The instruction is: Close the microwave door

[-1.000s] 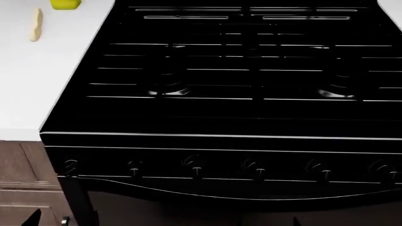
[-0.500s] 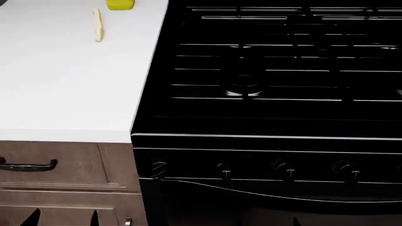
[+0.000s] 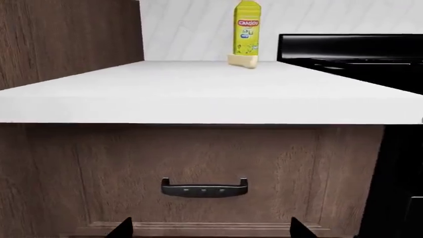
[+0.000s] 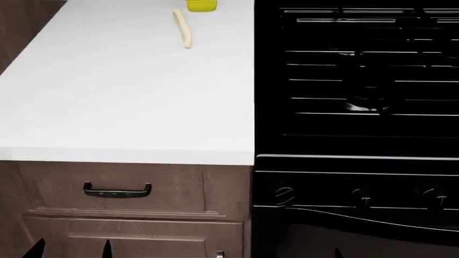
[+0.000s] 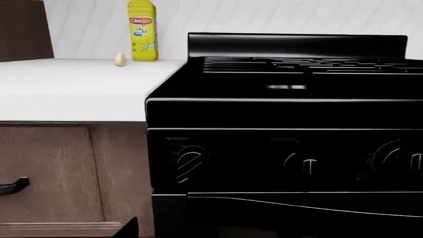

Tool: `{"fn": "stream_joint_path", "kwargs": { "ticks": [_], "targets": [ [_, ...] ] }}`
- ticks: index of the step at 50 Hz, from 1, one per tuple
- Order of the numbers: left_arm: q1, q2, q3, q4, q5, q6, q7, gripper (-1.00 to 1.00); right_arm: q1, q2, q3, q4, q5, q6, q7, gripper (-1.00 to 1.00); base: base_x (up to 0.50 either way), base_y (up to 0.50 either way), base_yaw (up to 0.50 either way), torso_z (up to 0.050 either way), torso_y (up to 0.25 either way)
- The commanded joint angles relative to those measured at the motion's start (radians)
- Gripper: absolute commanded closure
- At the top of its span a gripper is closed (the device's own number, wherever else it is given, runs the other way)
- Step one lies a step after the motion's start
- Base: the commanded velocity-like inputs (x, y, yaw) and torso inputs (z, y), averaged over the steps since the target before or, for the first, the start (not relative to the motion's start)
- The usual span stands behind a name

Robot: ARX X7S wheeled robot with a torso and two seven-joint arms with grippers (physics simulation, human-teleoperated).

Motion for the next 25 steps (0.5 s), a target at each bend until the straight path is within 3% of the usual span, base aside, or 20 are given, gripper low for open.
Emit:
{"fn": "stream_joint_path", "kwargs": {
  "ticks": [1, 7, 15, 19, 25],
  "targets": [
    [0.000, -0.007, 0.008, 0.001, -0.005, 0.002, -0.009, -1.00, 0.002, 0.008, -0.007, 0.012, 0.005, -0.014, 0.005, -1.00, 0.00, 0.50, 0.00, 0.000, 0.000],
    [0.001, -0.010, 0.012, 0.006, -0.008, 0.000, -0.014, -1.00, 0.002, 0.010, -0.010, 0.006, 0.012, -0.011, 0.010, -1.00, 0.00, 0.50, 0.00, 0.000, 0.000],
    [0.002, -0.015, 0.016, 0.000, -0.011, 0.010, -0.018, -1.00, 0.009, 0.019, -0.031, 0.005, -0.008, 0.003, 0.015, -1.00, 0.00, 0.01, 0.00, 0.000, 0.000],
    [0.001, -0.018, 0.021, 0.003, -0.007, 0.012, -0.022, -1.00, 0.037, 0.019, -0.061, -0.009, -0.024, 0.100, 0.014, -1.00, 0.00, 0.00, 0.00, 0.000, 0.000],
    [0.004, -0.023, 0.023, 0.014, -0.007, 0.021, -0.027, -1.00, 0.026, 0.044, -0.113, -0.034, -0.062, 0.028, -0.020, -1.00, 0.00, 0.00, 0.00, 0.000, 0.000]
  ]
}}
